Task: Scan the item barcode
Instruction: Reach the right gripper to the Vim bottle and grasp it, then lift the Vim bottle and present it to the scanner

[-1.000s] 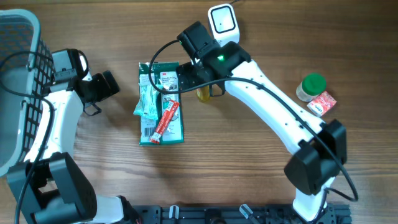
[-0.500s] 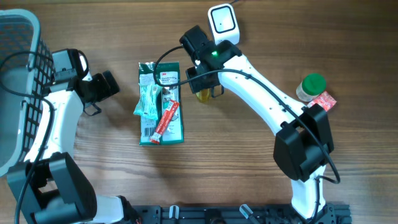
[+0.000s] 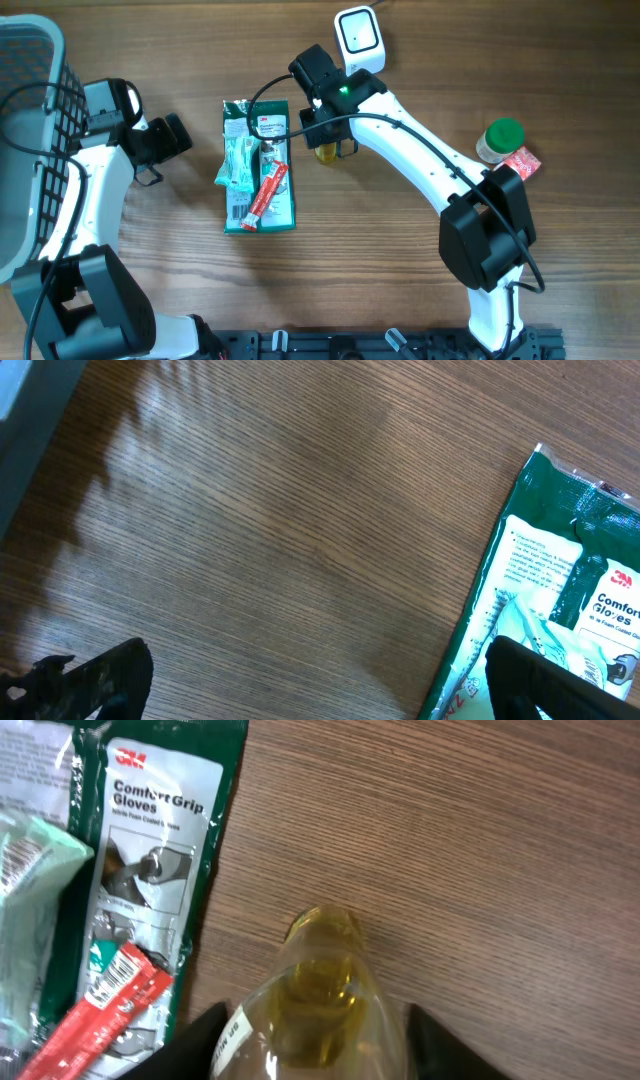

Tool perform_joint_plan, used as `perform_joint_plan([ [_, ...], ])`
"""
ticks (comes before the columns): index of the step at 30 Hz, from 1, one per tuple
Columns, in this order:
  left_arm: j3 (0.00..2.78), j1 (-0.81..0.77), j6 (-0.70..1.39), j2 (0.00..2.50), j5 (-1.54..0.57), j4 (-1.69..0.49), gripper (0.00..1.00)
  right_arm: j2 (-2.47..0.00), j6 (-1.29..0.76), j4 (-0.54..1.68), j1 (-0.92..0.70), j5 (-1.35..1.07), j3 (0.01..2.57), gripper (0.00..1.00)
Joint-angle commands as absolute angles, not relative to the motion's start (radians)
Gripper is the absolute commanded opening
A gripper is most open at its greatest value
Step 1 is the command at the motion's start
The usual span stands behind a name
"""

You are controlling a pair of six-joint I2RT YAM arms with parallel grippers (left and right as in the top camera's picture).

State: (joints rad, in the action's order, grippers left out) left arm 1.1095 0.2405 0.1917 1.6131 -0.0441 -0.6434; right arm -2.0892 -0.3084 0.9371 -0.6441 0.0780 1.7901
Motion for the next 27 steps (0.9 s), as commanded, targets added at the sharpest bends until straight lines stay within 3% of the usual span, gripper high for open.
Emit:
perform_joint_plan([
  [1,1.108,0.244,0.179,1.617,-0.052,-0.643,1.0,-2.097,-0.322,0.935,-0.635,0.061,1.789,0.49],
  [5,1.108,0.244,0.179,1.617,-0.052,-0.643,1.0,-1.995,-0.314,0.939,-0.575,-0.104,1.789,0.38],
  [9,1.108,0.244,0.179,1.617,-0.052,-0.643,1.0,-1.863,-0.191,0.995,-0.424,-0.508,1.789,0.34],
  [13,1.108,0.244,0.179,1.617,-0.052,-0.643,1.0,-1.76,0.05,1.165,-0.235,-0.963,1.789,0.34],
  [17,1.108,0.244,0.179,1.617,-0.052,-0.643,1.0,-1.735,0.318,1.37,-0.11,-1.202,1.789,0.28],
  [22,1.108,0.244,0.179,1.617,-0.052,-0.643,1.0,-1.735,0.393,1.46,-0.097,-1.319,1.789,0.25],
  [27,1.108,0.244,0.179,1.617,-0.052,-0.643,1.0,-1.735,0.393,1.451,-0.098,-1.279,1.789,0.25],
])
